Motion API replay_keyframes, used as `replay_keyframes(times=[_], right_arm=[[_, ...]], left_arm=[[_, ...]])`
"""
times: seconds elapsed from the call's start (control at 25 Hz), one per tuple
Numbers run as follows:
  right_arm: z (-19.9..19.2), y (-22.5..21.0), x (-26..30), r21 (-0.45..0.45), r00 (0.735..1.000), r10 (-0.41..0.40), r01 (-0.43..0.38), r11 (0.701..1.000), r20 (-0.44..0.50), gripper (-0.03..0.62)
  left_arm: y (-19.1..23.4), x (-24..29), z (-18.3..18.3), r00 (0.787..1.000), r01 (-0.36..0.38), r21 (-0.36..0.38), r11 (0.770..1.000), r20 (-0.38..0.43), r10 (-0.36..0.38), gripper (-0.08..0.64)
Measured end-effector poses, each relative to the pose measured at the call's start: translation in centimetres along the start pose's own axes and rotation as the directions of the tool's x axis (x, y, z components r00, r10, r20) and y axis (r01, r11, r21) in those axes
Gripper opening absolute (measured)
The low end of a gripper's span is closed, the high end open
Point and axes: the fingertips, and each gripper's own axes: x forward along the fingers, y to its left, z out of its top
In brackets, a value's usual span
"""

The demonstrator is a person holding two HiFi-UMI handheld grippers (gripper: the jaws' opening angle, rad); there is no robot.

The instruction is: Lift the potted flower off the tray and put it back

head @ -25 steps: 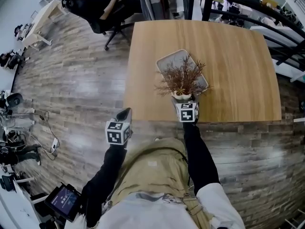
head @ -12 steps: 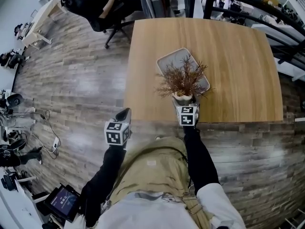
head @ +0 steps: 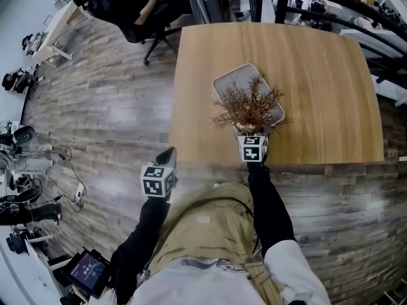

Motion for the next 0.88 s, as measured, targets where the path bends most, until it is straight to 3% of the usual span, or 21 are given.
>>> replay_keyframes(times=[0.32,0.64,0.76,0.88], right_arm=[[-0.5,-0.2,0.5,-0.029,0.999,0.013,-0.015,0.999,-0.052,0.477],[-1.2,1.7,-4.2,-0.014,0.992,0.055,-0.056,0.998,-0.113,0.479],[-1.3,2.6,-7.1,-0.027,0.990,0.036,-0.040,0.999,-0.134,0.410],[-0.7,2.7,-10.8,-0.038,0.986,-0.022,0.016,0.999,-0.167,0.270]], left_arm=[[0.2,0.1,-0.2,1.000,-0.004,-0.014,1.000,0.001,0.004,0.002],[-3.3,0.4,1.2,0.997,0.071,-0.030,0.997,0.023,-0.070,0.002],[-4.8,0.6,1.7,0.994,0.106,-0.032,0.994,0.034,-0.105,0.002],[-6.2,0.4,2.9,0.989,0.134,-0.024,0.991,0.059,-0.133,0.002]])
